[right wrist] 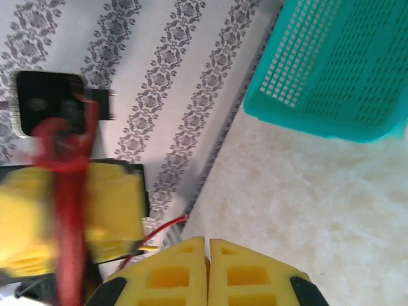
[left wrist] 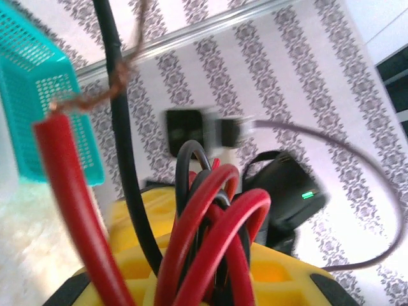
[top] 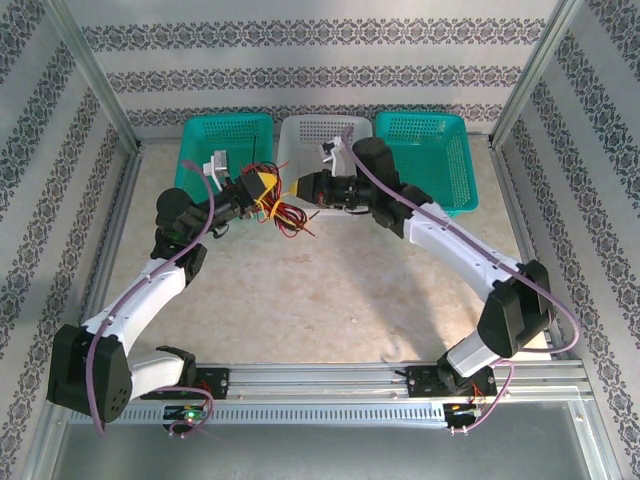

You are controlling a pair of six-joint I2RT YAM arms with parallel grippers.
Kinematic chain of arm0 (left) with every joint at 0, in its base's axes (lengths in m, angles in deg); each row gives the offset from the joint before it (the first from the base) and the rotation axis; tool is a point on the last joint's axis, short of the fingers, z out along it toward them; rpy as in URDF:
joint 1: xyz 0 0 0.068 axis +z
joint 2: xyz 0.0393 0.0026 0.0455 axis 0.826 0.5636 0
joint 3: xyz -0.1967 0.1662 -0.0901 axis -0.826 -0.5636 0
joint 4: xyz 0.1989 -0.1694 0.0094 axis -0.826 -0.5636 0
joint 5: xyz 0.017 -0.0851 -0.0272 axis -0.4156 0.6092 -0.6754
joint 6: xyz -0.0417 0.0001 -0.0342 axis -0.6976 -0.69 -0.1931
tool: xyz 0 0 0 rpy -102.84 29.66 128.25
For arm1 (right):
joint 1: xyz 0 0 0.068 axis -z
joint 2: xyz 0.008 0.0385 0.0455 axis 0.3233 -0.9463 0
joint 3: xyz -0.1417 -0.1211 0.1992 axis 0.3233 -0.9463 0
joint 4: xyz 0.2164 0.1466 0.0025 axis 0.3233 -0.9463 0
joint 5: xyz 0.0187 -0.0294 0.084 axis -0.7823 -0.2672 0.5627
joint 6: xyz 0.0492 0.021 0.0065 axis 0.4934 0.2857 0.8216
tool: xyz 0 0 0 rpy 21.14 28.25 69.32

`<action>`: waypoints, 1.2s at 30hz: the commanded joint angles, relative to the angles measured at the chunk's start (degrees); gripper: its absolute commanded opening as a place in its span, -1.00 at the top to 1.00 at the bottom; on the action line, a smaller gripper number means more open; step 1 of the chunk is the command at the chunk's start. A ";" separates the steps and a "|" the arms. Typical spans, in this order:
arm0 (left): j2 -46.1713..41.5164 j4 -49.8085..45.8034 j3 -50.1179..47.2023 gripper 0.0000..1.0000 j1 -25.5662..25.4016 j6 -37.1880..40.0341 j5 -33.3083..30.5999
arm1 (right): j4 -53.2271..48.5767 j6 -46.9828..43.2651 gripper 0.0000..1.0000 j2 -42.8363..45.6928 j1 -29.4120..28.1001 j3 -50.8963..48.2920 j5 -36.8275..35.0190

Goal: Untangle the cables

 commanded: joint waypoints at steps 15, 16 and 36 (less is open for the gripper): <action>1.00 12.86 3.40 1.00 0.49 12.77 -26.95 | 34.82 15.86 1.00 10.43 -9.91 -25.73 -12.28; 1.12 12.06 2.87 1.00 0.60 13.65 -28.27 | 32.77 14.59 1.00 11.85 -10.69 -25.83 -13.62; -5.69 -15.30 -3.59 1.00 -0.49 30.51 -16.71 | -19.21 -13.56 1.00 16.60 -7.89 11.63 -28.24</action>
